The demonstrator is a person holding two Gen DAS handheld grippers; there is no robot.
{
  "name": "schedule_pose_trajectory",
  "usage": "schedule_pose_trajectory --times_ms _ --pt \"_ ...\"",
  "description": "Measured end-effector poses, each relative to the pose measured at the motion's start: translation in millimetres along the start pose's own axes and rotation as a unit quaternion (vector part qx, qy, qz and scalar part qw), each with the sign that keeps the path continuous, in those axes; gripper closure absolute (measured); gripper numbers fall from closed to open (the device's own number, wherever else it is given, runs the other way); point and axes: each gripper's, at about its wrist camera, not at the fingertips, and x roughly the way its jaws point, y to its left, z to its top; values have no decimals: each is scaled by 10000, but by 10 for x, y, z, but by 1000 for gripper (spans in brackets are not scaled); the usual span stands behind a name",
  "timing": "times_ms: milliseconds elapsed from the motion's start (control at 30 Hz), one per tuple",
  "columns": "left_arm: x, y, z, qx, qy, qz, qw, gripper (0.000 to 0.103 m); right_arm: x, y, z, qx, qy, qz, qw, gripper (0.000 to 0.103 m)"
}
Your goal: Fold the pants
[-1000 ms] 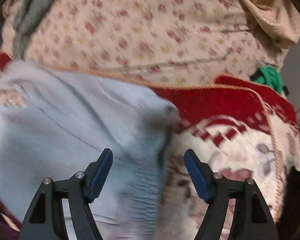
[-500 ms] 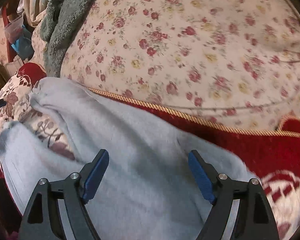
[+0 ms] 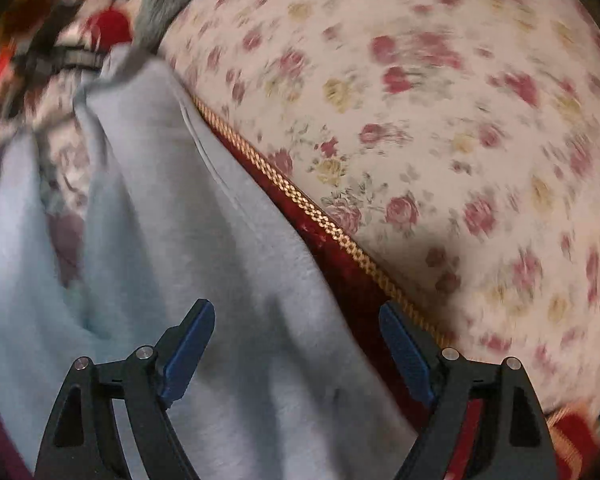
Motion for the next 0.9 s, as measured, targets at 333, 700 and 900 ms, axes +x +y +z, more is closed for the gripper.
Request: schedule_pose_trajectory --times_ms 333,700,900 --pt "302 286 131 320 268 600 9973 10 447 -26 12 -120 492 -140 9986 58" --pt "501 631 -22 506 611 1159 9901 10 565 15 -54 -311 579 -132 9978 56" --pt "414 724 -138 162 371 1217 9917 45 544 305 -94 -687 783 -566 9929 87"
